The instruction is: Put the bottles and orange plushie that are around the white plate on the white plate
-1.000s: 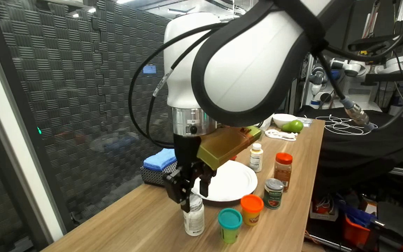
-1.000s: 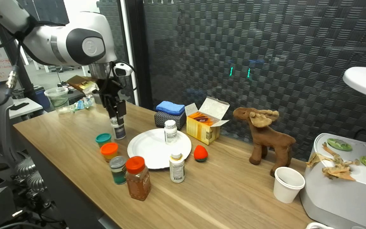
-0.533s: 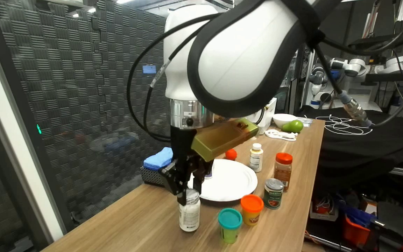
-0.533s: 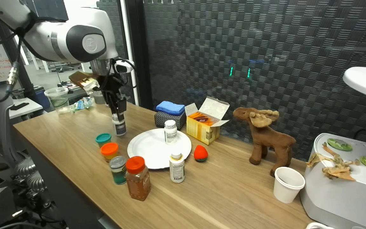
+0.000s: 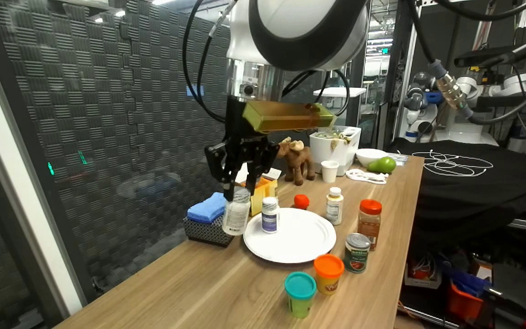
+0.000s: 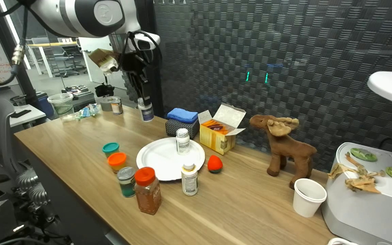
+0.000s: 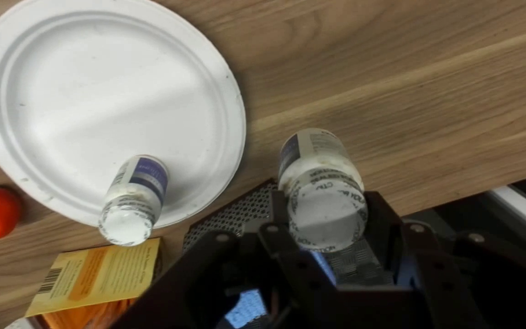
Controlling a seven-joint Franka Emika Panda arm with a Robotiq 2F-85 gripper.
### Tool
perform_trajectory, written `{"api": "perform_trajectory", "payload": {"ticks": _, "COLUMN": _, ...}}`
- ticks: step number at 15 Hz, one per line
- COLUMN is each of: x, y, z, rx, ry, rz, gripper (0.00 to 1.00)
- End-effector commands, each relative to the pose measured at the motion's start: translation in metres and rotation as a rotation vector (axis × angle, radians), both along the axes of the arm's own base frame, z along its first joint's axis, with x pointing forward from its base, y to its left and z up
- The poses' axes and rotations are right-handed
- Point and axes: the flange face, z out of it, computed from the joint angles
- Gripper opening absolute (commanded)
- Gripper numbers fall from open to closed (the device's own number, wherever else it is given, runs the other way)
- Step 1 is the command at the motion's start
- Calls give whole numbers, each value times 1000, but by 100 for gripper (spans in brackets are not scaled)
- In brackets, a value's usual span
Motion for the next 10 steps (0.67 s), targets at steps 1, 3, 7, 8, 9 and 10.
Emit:
{"api": "perform_trajectory", "payload": {"ticks": 1, "x": 10, "y": -32, "z": 2, "rx": -27, "ry": 6, "rz": -75, "gripper": 20}}
{"api": "perform_trajectory", "payload": {"ticks": 3, "x": 13, "y": -47, "z": -7, "rx": -39, "ry": 39, "rz": -103, "gripper": 20}}
{"api": "perform_trajectory", "payload": {"ticks": 7, "x": 15, "y": -62, "z": -27, "rx": -53, "ry": 104, "rz": -130, "gripper": 20}}
{"api": "perform_trajectory", "payload": {"ticks": 8, "x": 16, "y": -64, "z": -32, "rx": -57, "ry": 118, "rz": -130, "gripper": 20}}
{"api": "perform_trajectory", "payload": {"ticks": 9, "x": 16, "y": -63, "z": -36, "rx": -60, "ry": 126, "rz": -128, "gripper": 20}}
{"api": "perform_trajectory", "payload": {"ticks": 10, "x": 17, "y": -63, "z": -41, "rx": -68, "ry": 133, "rz": -123, "gripper": 20}}
